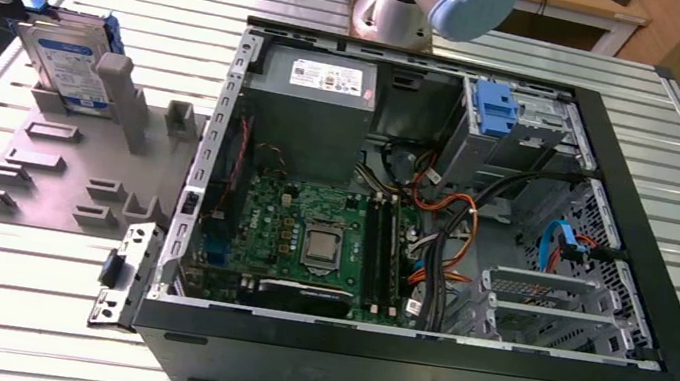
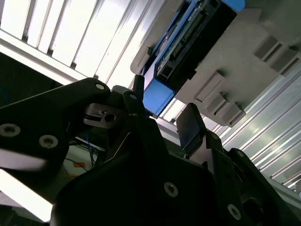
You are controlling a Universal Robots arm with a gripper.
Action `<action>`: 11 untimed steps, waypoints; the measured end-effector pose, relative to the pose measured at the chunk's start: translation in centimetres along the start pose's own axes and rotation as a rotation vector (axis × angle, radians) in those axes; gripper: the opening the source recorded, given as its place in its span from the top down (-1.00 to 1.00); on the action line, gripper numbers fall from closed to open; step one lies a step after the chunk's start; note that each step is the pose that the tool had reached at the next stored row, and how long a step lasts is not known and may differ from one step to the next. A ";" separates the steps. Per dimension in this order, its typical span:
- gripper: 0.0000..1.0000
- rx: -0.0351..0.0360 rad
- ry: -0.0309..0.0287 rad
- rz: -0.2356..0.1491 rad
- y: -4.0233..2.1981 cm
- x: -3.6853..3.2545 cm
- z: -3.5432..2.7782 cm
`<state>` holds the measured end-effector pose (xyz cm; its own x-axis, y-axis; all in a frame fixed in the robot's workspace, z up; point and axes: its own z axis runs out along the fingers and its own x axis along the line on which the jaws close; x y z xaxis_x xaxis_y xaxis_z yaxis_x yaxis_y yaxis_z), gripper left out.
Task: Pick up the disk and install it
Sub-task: 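Pick up the disk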
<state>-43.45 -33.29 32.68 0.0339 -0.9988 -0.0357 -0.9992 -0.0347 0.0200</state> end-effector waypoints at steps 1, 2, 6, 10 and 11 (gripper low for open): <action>-0.09 -0.0001 -0.0004 0.000 0.09 -0.01 0.13; -0.09 0.0000 -0.0007 -0.001 0.18 -0.01 0.27; -0.09 0.0033 -0.0017 -0.001 0.36 0.02 0.93; -0.09 0.0010 -0.0029 -0.001 0.15 0.04 1.62; -0.09 0.0006 -0.0032 -0.001 0.07 0.05 1.82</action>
<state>-43.56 -33.28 30.86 0.0347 -0.9986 -0.0389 -0.9992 -0.0355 0.0194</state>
